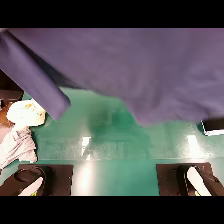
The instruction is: Fold the shirts.
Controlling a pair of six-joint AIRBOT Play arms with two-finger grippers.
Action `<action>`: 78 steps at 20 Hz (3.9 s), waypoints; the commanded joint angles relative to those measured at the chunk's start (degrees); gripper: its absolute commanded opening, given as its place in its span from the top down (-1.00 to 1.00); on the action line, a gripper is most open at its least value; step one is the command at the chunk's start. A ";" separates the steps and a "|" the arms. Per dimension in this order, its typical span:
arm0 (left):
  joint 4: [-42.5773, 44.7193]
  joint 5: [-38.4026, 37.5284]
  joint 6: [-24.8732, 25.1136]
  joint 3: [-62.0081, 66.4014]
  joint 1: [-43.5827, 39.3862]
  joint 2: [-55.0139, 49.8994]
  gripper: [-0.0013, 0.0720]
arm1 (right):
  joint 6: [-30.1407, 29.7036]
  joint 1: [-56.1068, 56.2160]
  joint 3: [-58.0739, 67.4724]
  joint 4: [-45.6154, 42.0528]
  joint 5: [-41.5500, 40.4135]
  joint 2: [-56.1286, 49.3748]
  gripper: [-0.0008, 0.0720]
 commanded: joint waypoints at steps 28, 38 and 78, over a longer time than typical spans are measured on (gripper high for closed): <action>-22.45 2.58 7.02 -44.26 5.20 -31.30 -0.40 | 9.09 30.67 -8.92 -21.73 17.84 -40.54 -0.35; -34.93 13.99 4.35 -64.37 -5.81 -28.81 -0.40 | 7.39 31.91 -36.30 -21.70 7.69 -19.89 -0.34; -12.31 14.99 1.44 -58.80 -4.57 -15.23 0.90 | 12.52 17.03 -91.67 -10.84 7.78 0.68 -0.25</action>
